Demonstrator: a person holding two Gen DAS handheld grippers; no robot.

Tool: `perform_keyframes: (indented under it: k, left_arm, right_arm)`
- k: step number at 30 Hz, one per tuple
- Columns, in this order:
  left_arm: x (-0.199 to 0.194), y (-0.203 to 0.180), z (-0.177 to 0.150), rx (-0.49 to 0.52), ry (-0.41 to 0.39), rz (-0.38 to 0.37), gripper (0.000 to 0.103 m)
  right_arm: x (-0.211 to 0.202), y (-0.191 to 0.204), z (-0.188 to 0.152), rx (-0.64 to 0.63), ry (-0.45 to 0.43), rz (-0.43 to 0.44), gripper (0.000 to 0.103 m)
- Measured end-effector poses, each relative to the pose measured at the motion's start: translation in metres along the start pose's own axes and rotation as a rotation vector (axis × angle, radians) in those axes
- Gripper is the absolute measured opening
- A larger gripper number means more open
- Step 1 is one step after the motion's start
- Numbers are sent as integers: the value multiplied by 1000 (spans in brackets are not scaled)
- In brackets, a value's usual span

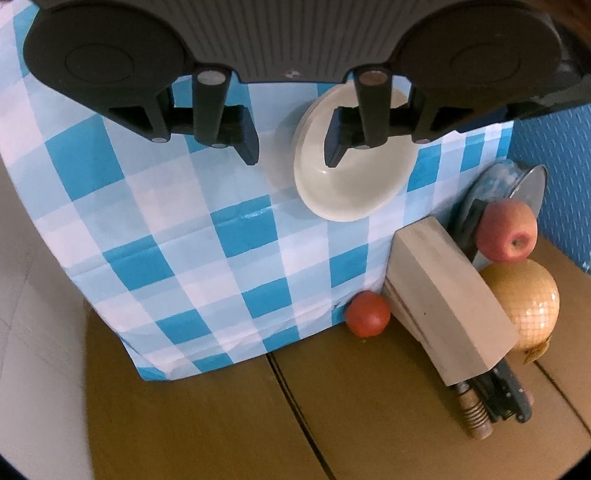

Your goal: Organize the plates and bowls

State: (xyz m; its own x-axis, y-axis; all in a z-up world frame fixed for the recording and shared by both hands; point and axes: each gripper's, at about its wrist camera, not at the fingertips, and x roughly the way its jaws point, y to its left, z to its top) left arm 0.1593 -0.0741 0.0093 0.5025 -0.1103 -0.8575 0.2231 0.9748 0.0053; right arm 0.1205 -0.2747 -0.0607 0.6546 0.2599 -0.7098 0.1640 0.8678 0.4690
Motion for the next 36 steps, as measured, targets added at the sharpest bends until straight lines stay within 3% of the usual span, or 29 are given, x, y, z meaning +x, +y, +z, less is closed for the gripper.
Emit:
perform_keyframes:
  k: [36]
  left_arm:
    - [16, -5, -4, 49, 24, -5, 76]
  right_arm:
    - [21, 4, -1, 13, 43, 25, 37]
